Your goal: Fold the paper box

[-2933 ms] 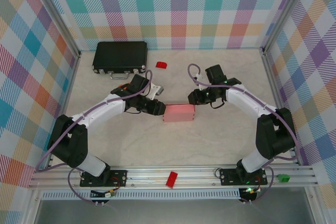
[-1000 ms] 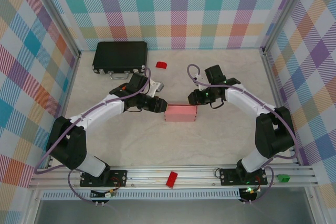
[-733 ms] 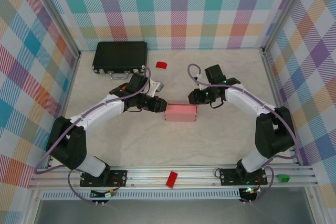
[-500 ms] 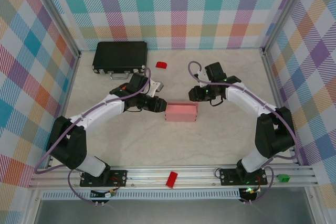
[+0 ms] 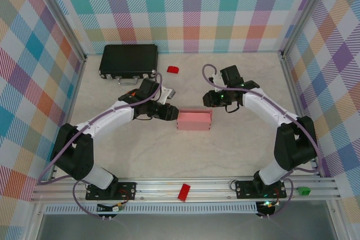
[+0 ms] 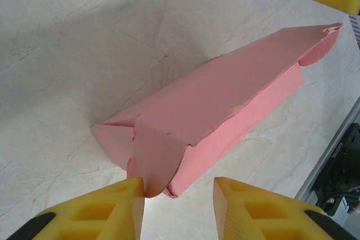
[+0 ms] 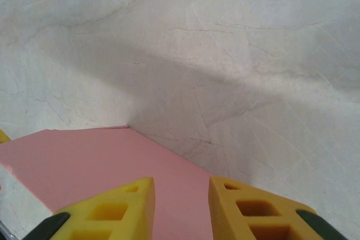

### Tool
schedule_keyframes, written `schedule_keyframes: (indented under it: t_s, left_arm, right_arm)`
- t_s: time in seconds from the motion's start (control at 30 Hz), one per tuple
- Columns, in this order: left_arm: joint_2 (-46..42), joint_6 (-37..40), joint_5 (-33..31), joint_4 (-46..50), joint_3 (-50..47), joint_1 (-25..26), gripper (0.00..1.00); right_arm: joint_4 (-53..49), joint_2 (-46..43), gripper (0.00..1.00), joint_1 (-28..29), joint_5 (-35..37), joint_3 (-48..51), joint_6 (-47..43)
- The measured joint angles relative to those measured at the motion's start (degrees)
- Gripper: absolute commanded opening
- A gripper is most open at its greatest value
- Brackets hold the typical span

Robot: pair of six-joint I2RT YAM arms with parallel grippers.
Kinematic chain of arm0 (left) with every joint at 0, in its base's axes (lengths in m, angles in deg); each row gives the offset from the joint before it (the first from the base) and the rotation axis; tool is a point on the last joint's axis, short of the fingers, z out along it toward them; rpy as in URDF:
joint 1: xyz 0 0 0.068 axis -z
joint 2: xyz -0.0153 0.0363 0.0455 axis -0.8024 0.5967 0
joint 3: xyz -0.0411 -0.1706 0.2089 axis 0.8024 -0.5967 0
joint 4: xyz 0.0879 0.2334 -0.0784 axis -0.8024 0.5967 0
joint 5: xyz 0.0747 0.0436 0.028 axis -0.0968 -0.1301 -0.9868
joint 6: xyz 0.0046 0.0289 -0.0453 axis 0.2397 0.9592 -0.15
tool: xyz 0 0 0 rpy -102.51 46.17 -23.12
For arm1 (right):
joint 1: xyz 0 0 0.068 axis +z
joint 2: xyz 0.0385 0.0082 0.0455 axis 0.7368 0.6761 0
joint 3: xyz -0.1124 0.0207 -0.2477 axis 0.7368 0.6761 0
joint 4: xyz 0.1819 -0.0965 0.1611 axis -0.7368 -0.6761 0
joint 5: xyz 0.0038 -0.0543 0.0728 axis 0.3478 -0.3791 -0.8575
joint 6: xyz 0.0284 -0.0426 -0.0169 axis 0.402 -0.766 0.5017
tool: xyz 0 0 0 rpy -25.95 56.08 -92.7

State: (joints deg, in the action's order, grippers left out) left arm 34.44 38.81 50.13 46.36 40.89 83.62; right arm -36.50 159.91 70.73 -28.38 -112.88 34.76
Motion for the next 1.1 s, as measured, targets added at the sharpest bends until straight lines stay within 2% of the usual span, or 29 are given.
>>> schedule_keyframes:
  t_s: [0.6, 1.1]
  left_arm:
    - [0.0, 0.0, 1.4, 0.0, 0.0, 0.0, 0.27]
    - [0.0, 0.0, 1.7, 0.0, 0.0, 0.0, 0.29]
  right_arm:
    - [0.0, 0.3, 0.28, 0.0, -1.9, 0.6, 0.3]
    - [0.5, 0.4, 0.29, 0.0, -2.0, 2.3, 0.7]
